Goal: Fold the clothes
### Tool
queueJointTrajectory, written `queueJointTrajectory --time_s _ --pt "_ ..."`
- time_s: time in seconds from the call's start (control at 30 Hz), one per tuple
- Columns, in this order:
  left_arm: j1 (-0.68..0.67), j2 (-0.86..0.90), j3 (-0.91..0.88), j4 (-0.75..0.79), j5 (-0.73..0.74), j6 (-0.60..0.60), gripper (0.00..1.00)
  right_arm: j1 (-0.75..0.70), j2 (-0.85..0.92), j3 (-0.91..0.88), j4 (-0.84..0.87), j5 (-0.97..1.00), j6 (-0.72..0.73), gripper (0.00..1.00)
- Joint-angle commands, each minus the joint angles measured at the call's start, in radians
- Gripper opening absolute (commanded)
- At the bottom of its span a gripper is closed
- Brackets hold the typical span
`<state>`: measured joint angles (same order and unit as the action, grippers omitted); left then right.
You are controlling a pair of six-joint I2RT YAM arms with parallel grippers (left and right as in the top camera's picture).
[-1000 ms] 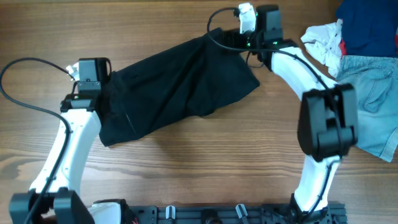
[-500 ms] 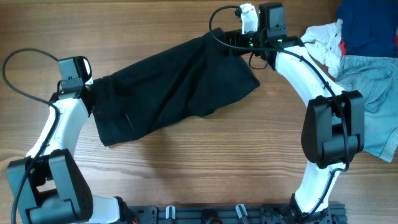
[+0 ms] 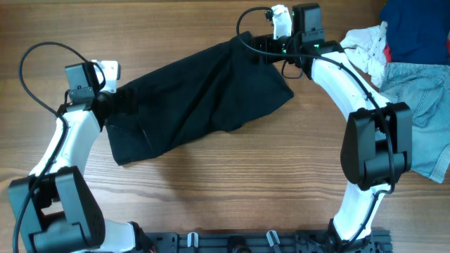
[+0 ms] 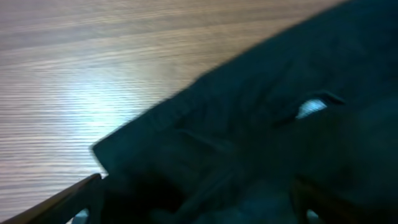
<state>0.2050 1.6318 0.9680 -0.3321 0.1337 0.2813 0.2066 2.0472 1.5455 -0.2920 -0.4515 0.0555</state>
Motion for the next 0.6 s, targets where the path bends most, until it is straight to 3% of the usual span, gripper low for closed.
queueJointTrajectory --time_s 0.0,0.1,0.17,0.2,0.3,0.37,0.47,0.57 --pt "0.0 0.052 0.002 -0.005 0.076 0.03 0.86 0.003 -0.002 0.008 -0.001 -0.009 -0.01 1.0" --pt "0.0 0.063 0.002 0.0 0.075 0.03 0.62 0.003 -0.002 0.008 -0.002 -0.009 -0.011 1.0" --pt "0.0 0.06 0.002 0.016 0.074 0.03 0.37 0.003 -0.002 0.008 -0.004 -0.009 -0.01 1.0" --pt "0.0 0.059 0.002 0.026 0.064 0.029 0.29 0.003 -0.002 0.008 -0.005 -0.009 -0.011 1.0" --pt "0.0 0.058 0.002 0.06 0.031 0.029 0.28 0.003 -0.002 0.008 -0.005 -0.009 -0.011 1.0" --pt "0.0 0.058 0.002 0.074 0.009 0.029 0.15 0.003 -0.002 0.008 -0.005 -0.009 -0.01 1.0" --pt "0.0 0.058 0.002 0.068 -0.004 0.029 0.04 0.003 -0.002 0.008 -0.005 -0.009 -0.011 1.0" --pt "0.0 0.058 0.002 0.053 -0.004 0.029 0.04 0.003 -0.002 0.008 -0.005 -0.009 -0.01 1.0"
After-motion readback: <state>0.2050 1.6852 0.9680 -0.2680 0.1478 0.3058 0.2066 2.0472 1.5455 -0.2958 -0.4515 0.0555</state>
